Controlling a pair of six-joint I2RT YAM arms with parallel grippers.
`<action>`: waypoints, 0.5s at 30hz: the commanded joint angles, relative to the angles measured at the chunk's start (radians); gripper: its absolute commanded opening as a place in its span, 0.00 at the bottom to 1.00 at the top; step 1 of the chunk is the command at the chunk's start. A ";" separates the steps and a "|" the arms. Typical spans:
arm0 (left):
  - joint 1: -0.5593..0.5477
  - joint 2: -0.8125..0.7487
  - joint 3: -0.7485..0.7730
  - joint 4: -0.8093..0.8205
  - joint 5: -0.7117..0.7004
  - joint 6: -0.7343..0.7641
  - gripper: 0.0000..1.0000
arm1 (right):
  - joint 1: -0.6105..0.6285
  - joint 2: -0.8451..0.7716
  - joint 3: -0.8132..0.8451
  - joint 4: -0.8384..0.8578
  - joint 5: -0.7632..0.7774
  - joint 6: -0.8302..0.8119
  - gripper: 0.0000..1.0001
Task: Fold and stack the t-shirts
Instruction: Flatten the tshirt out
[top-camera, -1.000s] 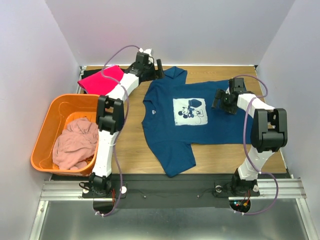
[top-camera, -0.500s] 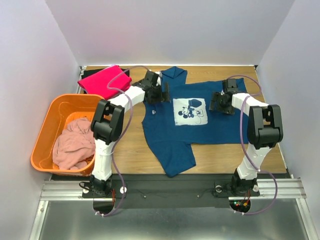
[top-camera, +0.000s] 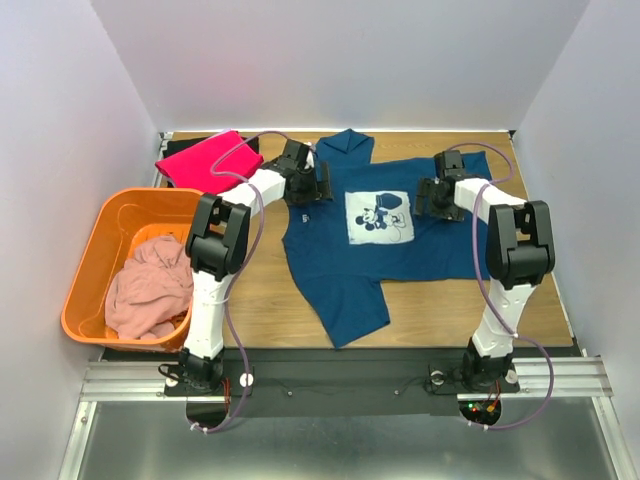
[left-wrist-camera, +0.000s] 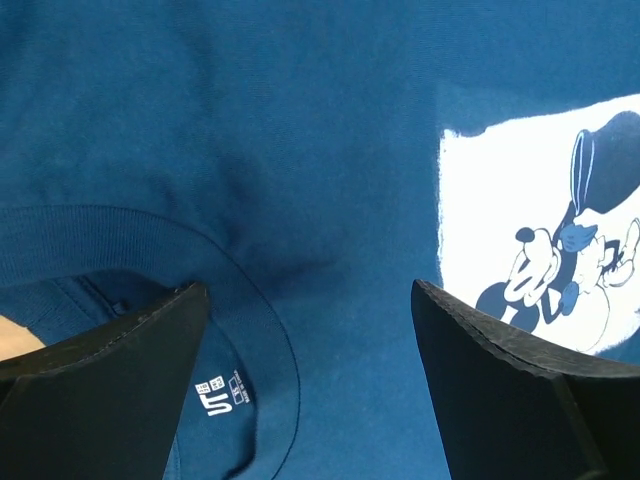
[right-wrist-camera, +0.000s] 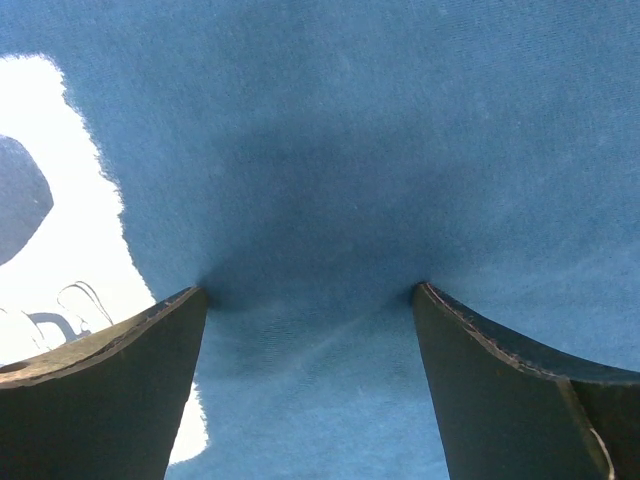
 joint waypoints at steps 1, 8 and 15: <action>0.052 0.111 0.101 -0.080 -0.028 0.069 0.96 | 0.010 0.082 0.049 -0.048 -0.022 0.025 0.89; 0.064 0.273 0.442 -0.211 0.001 0.155 0.96 | 0.019 0.122 0.143 -0.094 -0.044 0.015 0.89; 0.063 0.218 0.438 -0.188 0.013 0.146 0.96 | 0.034 0.055 0.180 -0.121 -0.090 0.014 0.89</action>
